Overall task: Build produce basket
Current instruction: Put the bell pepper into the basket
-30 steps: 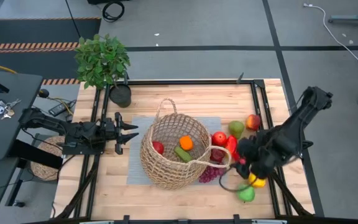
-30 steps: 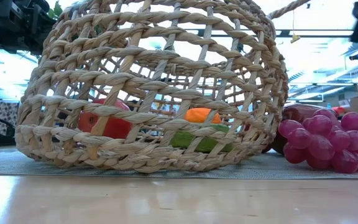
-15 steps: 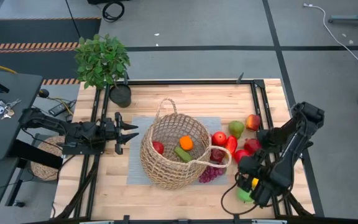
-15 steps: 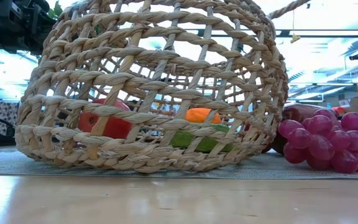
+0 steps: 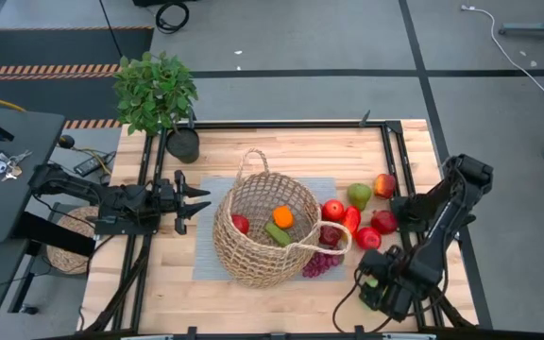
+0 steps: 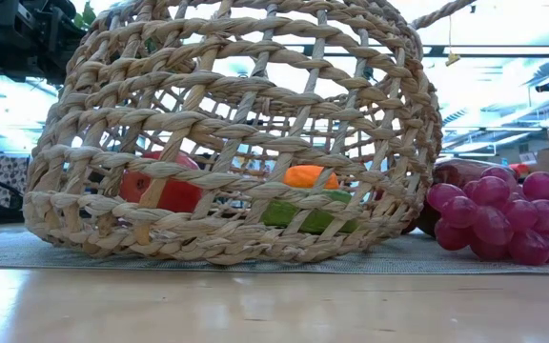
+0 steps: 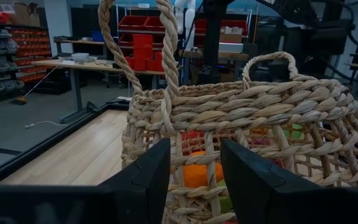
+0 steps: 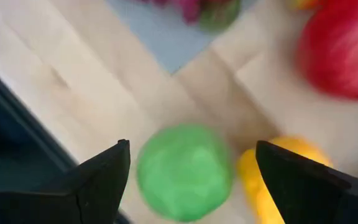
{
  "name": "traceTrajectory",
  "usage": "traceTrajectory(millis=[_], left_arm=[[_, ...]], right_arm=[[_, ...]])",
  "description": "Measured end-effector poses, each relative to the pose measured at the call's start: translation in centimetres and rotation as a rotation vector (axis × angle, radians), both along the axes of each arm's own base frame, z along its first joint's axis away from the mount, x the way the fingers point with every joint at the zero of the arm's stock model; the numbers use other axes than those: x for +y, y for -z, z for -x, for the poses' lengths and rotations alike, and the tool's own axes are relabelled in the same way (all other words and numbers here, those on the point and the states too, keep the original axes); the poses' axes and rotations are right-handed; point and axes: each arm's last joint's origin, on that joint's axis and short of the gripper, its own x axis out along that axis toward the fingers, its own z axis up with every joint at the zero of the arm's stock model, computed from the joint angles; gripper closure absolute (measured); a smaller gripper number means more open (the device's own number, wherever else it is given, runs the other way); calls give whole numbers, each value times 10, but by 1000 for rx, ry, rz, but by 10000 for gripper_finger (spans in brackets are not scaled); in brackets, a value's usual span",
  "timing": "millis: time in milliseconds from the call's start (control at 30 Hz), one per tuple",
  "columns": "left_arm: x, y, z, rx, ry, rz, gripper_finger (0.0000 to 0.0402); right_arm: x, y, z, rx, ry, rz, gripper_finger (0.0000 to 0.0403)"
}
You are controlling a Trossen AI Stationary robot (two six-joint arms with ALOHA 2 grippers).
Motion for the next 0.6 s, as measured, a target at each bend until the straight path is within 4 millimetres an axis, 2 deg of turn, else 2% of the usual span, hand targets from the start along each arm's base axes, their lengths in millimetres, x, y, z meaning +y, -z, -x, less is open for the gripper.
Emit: traceTrajectory(millis=[433,600], left_arm=[[0,0,0,0,0,0,252],[0,0,0,0,1,0,253]], right_arm=[[39,62,9,73,-74,131,53],[43,73,12,112,-56,141,53]])
